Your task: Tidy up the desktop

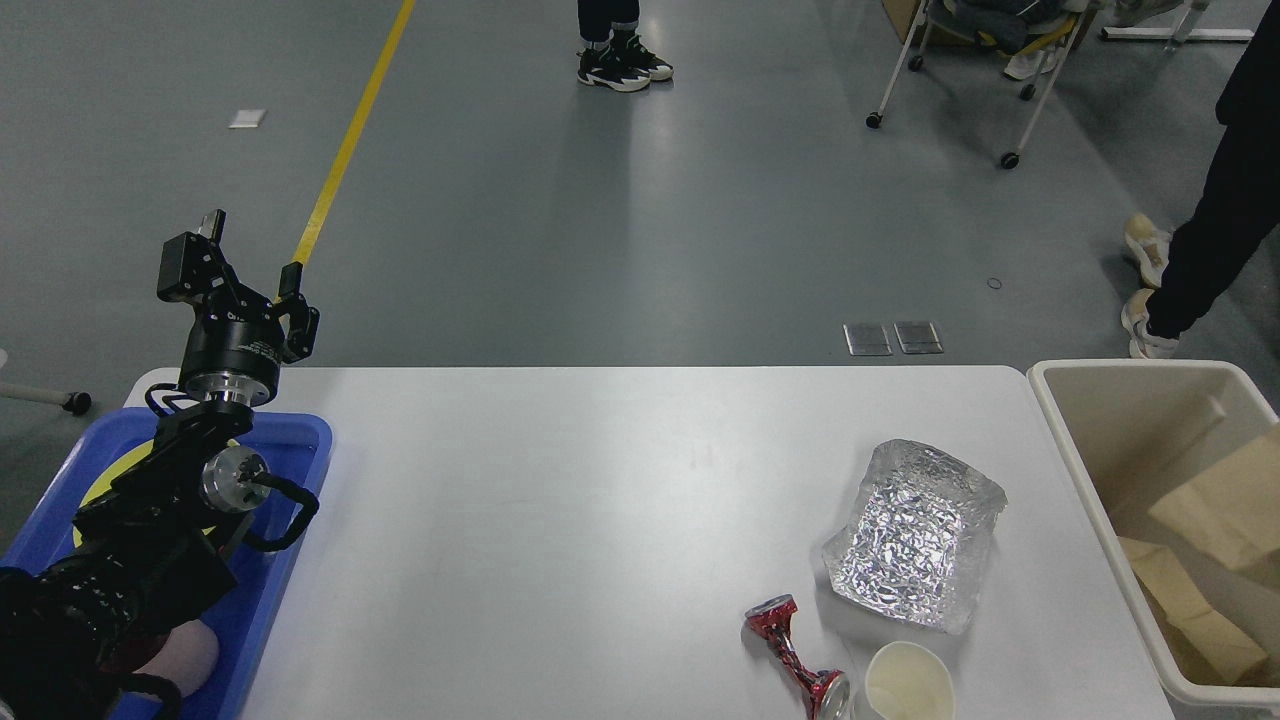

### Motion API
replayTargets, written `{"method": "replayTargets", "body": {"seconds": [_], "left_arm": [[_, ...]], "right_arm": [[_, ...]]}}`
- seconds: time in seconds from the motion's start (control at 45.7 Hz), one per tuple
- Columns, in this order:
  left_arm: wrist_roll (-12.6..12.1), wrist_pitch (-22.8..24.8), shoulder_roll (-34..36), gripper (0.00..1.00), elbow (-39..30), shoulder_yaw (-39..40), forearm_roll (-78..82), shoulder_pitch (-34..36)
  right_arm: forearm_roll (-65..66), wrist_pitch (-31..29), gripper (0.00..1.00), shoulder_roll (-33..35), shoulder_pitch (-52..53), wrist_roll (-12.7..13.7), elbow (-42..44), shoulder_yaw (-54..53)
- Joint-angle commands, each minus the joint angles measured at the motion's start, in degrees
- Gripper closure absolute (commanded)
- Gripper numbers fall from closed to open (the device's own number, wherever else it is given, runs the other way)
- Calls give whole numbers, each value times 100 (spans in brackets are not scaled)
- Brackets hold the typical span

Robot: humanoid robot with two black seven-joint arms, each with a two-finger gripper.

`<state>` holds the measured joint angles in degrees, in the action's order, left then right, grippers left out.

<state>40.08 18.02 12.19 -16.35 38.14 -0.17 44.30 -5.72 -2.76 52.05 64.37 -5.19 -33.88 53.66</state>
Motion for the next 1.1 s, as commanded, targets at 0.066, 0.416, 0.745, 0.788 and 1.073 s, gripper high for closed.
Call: {"method": "replayTargets", "body": {"seconds": [0.066, 0.416, 0.745, 0.788, 1.073], "left_arm": [[0, 0, 2, 4, 0, 0, -1, 0], [0, 0, 2, 4, 0, 0, -1, 0], [0, 0, 2, 4, 0, 0, -1, 0], [0, 0, 2, 4, 0, 0, -1, 0], [0, 0, 2, 4, 0, 0, -1, 0]], "right_arm": [[-8, 161, 0, -502, -276, 0, 5, 48], [-8, 38, 0, -1627, 1700, 0, -645, 1163], [-8, -1102, 0, -3200, 4214, 0, -2271, 2105], [-8, -1620, 0, -3402, 4583, 0, -2438, 2105], [-17, -4514, 0, -4185, 6087, -17, -3176, 1929]]}}
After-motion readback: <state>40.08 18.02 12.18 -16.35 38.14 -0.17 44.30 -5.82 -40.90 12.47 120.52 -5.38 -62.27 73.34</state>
